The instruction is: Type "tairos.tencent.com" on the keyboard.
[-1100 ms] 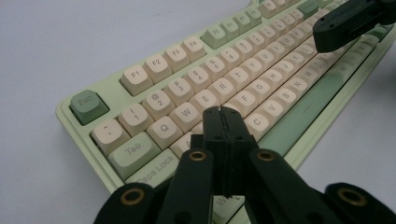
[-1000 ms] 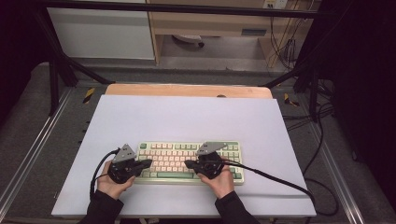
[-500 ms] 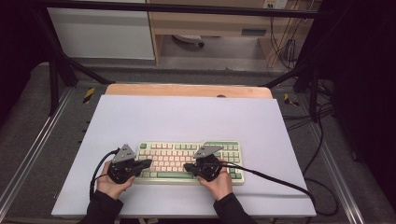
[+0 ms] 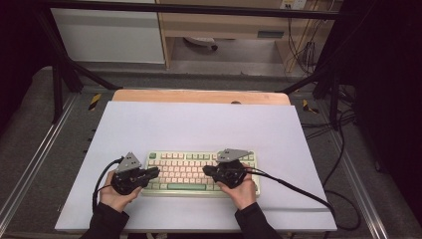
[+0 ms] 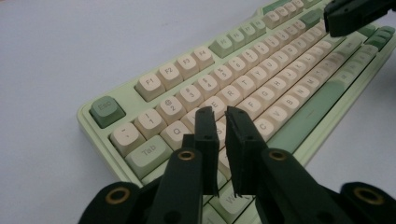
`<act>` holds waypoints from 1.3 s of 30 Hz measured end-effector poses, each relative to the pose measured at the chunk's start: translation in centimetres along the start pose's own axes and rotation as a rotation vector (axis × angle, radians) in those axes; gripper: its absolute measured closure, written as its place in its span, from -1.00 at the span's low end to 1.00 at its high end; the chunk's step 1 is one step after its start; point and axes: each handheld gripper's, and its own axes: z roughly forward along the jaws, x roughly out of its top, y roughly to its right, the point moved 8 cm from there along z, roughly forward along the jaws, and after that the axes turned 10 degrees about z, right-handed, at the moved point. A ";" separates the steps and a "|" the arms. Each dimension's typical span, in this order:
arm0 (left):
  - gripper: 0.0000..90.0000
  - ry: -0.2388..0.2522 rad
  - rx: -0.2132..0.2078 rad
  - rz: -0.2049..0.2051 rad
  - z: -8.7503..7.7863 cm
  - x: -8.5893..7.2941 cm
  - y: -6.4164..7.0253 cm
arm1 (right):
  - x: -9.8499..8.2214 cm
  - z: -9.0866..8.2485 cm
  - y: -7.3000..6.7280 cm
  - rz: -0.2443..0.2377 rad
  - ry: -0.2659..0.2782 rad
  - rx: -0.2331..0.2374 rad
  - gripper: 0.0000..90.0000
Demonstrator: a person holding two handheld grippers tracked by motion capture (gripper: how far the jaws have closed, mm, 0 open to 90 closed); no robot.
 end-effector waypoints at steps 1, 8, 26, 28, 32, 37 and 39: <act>0.79 0.001 0.004 0.005 -0.1 0.0 -0.1 | 0.1 -0.3 0.4 0.008 0.003 -0.009 0.82; 0.34 -0.014 0.024 0.008 -0.3 -0.2 -0.9 | 0.0 -2.8 3.1 0.045 0.041 -0.072 0.24; -0.79 -0.039 0.045 -0.004 -1.9 -2.9 -2.4 | -3.1 -8.3 9.1 0.126 0.051 -0.168 -0.88; -0.84 -0.047 0.051 -0.011 -2.2 -3.4 -2.6 | -3.7 -8.7 9.4 0.141 0.050 -0.168 -0.92; -0.85 -0.054 0.055 -0.026 -2.5 -4.3 -3.0 | -4.7 -9.6 10.2 0.164 0.053 -0.179 -0.98; -0.87 -0.056 0.055 -0.030 -2.7 -5.1 -3.2 | -6.2 -10.5 10.8 0.176 0.042 -0.174 -0.99; -0.87 -0.061 0.059 -0.023 -2.8 -5.4 -3.2 | -6.8 -10.7 11.0 0.171 0.036 -0.171 -0.99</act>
